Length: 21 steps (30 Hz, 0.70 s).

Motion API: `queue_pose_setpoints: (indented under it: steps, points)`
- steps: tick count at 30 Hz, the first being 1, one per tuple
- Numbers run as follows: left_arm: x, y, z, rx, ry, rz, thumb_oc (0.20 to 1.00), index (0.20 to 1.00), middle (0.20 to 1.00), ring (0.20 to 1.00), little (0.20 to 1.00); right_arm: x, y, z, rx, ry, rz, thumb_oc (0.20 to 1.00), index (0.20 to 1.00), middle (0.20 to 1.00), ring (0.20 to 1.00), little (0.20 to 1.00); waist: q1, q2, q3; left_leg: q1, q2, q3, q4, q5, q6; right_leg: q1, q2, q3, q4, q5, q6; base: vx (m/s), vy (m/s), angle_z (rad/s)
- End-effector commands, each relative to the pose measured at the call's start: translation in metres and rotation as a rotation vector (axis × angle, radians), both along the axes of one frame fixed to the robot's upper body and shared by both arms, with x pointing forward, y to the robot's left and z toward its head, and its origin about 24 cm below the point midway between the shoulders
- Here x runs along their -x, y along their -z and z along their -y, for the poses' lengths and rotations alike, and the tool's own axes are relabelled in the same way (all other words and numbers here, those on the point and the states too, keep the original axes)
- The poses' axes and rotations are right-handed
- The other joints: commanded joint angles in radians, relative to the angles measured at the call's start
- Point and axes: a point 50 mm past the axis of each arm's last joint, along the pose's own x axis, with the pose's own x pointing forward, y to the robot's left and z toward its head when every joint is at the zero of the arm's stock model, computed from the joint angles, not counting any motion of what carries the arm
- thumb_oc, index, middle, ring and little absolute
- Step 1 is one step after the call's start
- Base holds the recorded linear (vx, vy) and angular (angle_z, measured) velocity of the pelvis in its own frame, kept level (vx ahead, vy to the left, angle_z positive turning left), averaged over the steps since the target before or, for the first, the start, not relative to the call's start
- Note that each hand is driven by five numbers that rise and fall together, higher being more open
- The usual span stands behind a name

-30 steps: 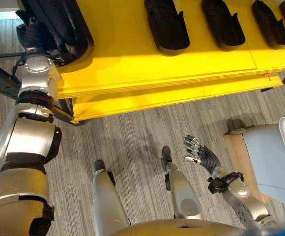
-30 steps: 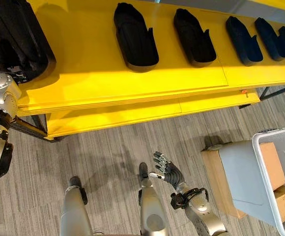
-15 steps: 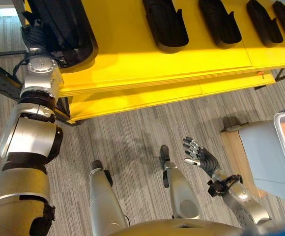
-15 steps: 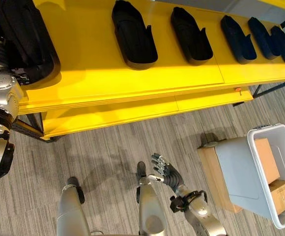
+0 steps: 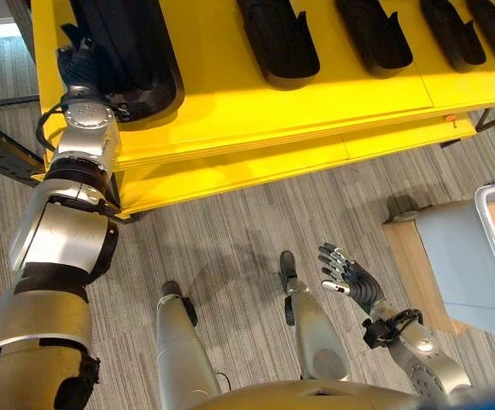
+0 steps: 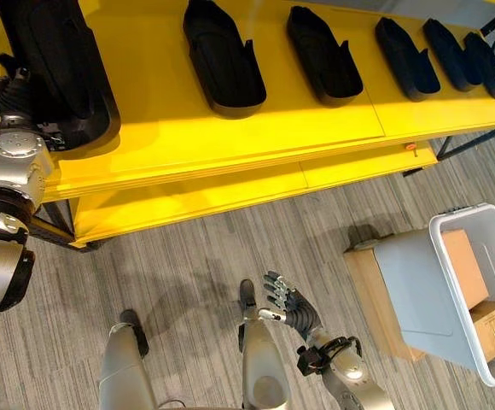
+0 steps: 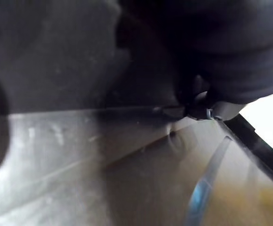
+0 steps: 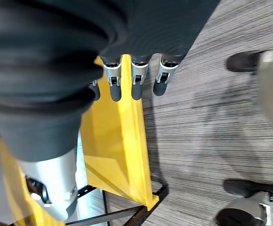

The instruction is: Move parts from the plastic box to the shelf.

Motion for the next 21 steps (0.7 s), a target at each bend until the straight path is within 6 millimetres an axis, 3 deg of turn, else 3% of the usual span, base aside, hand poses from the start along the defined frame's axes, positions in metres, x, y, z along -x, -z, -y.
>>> queue_pose_setpoints:
  steps: [1,2,21]
  points:
    - [0.008,-0.064,-0.003,-0.047,-0.007,0.195,0.718,0.718,0.718,0.718,0.718,-0.019,-0.027,0.027,0.069,0.016,0.140,1.000,1.000,1.000,1.000,1.000,-0.013,0.035,0.001,0.023,-0.044,0.008,-0.125,0.064,0.012,0.091,-0.011,-0.019,0.065,-0.091,-0.004,0.00,0.000,0.00]
    - [0.008,-0.064,-0.002,-0.024,-0.004,0.205,1.000,1.000,1.000,1.000,1.000,-0.018,-0.027,0.027,0.071,0.021,0.138,1.000,1.000,1.000,1.000,1.000,-0.013,0.036,-0.001,0.022,-0.045,0.008,-0.126,0.063,0.012,0.090,-0.011,-0.019,0.066,-0.090,-0.005,0.00,0.002,0.05]
    - [0.013,-0.065,-0.012,0.188,0.013,0.315,1.000,1.000,1.000,1.000,1.000,-0.019,-0.026,0.030,0.080,0.035,0.130,1.000,1.000,1.000,1.000,1.000,-0.002,0.034,-0.015,0.011,-0.048,-0.008,-0.119,0.059,0.012,0.085,-0.009,-0.031,0.078,-0.091,-0.006,0.00,-0.003,0.00]
